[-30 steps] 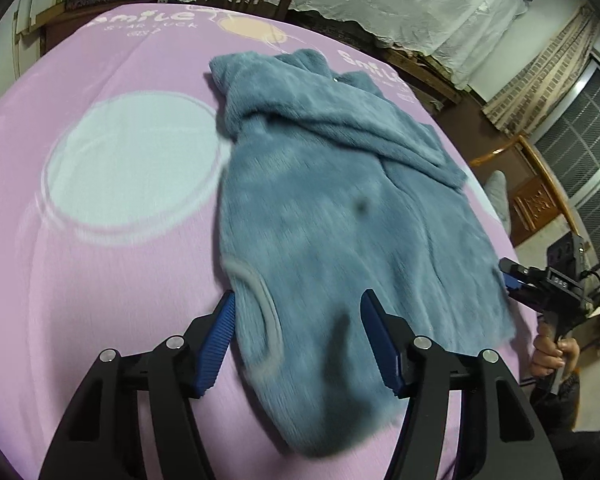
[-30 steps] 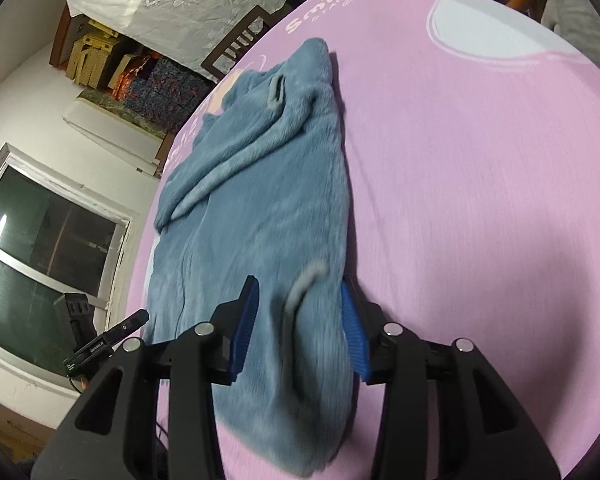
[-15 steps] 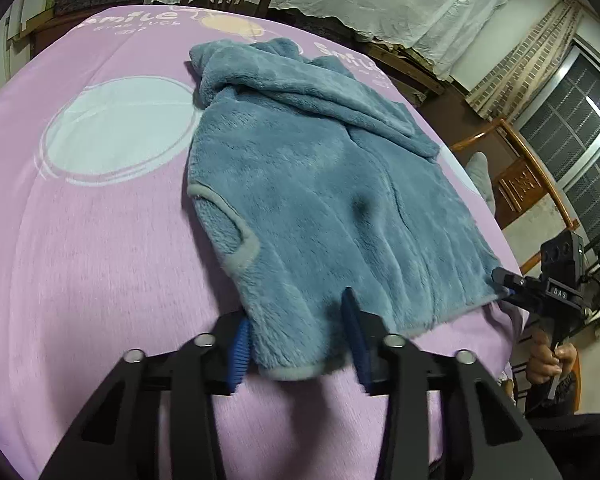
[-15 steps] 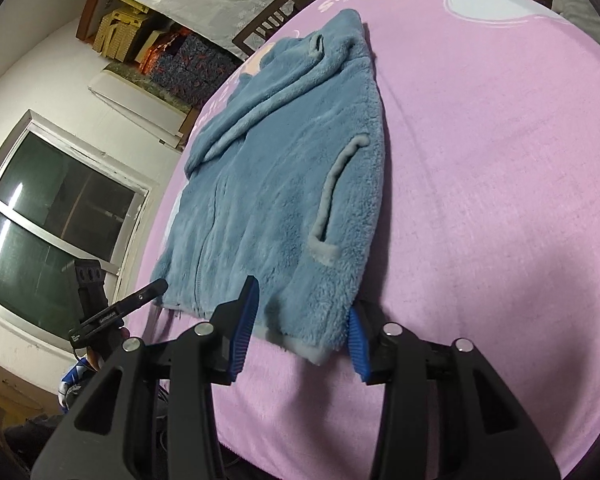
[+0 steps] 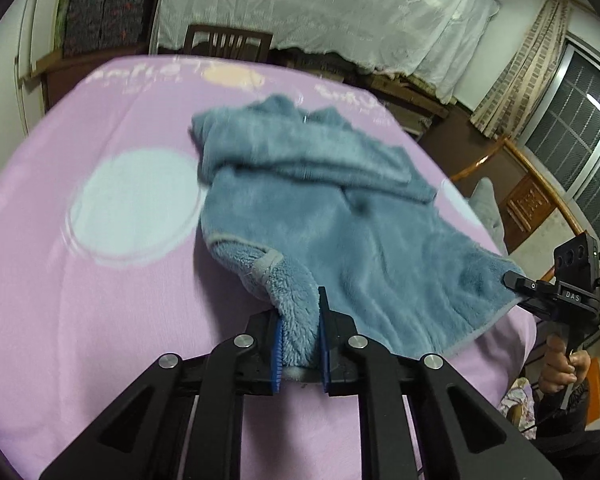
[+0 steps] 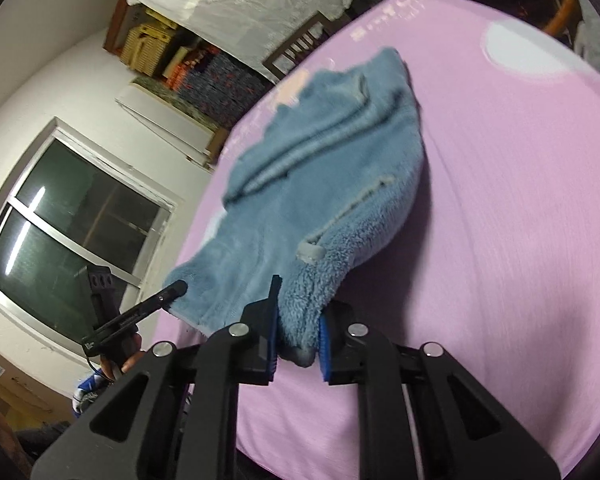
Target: Fold large clothes
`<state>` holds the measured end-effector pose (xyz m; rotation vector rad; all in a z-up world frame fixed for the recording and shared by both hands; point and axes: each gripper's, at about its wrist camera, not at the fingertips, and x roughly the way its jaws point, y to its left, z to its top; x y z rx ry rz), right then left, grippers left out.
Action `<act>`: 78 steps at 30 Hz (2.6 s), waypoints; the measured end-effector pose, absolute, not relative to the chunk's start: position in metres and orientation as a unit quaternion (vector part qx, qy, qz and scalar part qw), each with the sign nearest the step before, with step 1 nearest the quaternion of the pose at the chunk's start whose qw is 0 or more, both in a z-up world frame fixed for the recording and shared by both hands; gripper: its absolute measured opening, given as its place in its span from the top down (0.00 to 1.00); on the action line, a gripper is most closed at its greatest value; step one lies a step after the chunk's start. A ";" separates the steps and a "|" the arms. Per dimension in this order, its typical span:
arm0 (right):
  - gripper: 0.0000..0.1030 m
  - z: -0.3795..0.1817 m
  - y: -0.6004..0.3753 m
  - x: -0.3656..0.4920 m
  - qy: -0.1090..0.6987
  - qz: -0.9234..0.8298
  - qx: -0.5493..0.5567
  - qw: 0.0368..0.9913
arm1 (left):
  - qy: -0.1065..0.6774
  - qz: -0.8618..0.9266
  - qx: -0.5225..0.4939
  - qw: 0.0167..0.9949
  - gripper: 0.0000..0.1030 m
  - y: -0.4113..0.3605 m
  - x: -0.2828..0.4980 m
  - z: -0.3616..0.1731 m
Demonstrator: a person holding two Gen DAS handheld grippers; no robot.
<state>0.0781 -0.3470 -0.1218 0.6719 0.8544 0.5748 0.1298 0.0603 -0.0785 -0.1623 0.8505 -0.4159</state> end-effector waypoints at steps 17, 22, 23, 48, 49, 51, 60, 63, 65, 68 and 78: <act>0.86 -0.048 -0.359 0.194 0.345 0.274 0.333 0.834 | 0.358 -0.174 -0.071 0.915 0.86 0.049 0.221 -0.009; 0.86 -0.047 -0.360 0.244 0.351 0.258 0.342 0.833 | 0.370 -0.159 -0.078 0.912 0.86 0.049 0.267 -0.013; 0.86 -0.048 -0.360 0.253 0.352 0.255 0.343 0.833 | 0.373 -0.156 -0.079 0.911 0.86 0.050 0.275 -0.015; 0.45 -0.123 -0.366 0.349 0.365 0.237 0.394 0.810 | 0.412 -0.160 -0.130 0.887 0.61 0.063 0.349 -0.071; 0.45 -0.116 -0.367 0.344 0.355 0.242 0.391 0.814 | 0.401 -0.161 -0.129 0.892 0.52 0.065 0.340 -0.063; 0.44 -0.100 -0.371 0.331 0.336 0.253 0.384 0.822 | 0.378 -0.145 -0.115 0.907 0.35 0.066 0.325 -0.050; 0.43 -0.098 -0.375 0.314 0.356 0.195 0.304 0.862 | 0.382 -0.118 -0.082 0.913 0.29 0.077 0.328 -0.048; 0.43 -0.105 -0.373 0.331 0.371 0.182 0.288 0.864 | 0.403 -0.111 -0.088 0.904 0.29 0.075 0.353 -0.062; 0.43 -0.110 -0.370 0.345 0.381 0.175 0.276 0.865 | 0.416 -0.107 -0.099 0.898 0.29 0.073 0.372 -0.074; 0.43 -0.120 -0.365 0.370 0.396 0.168 0.271 0.861 | 0.430 -0.104 -0.103 0.891 0.30 0.067 0.393 -0.090; 0.90 -0.114 -0.332 0.382 0.384 0.157 0.201 0.887 | 0.415 -0.080 -0.074 0.903 0.84 0.051 0.400 -0.084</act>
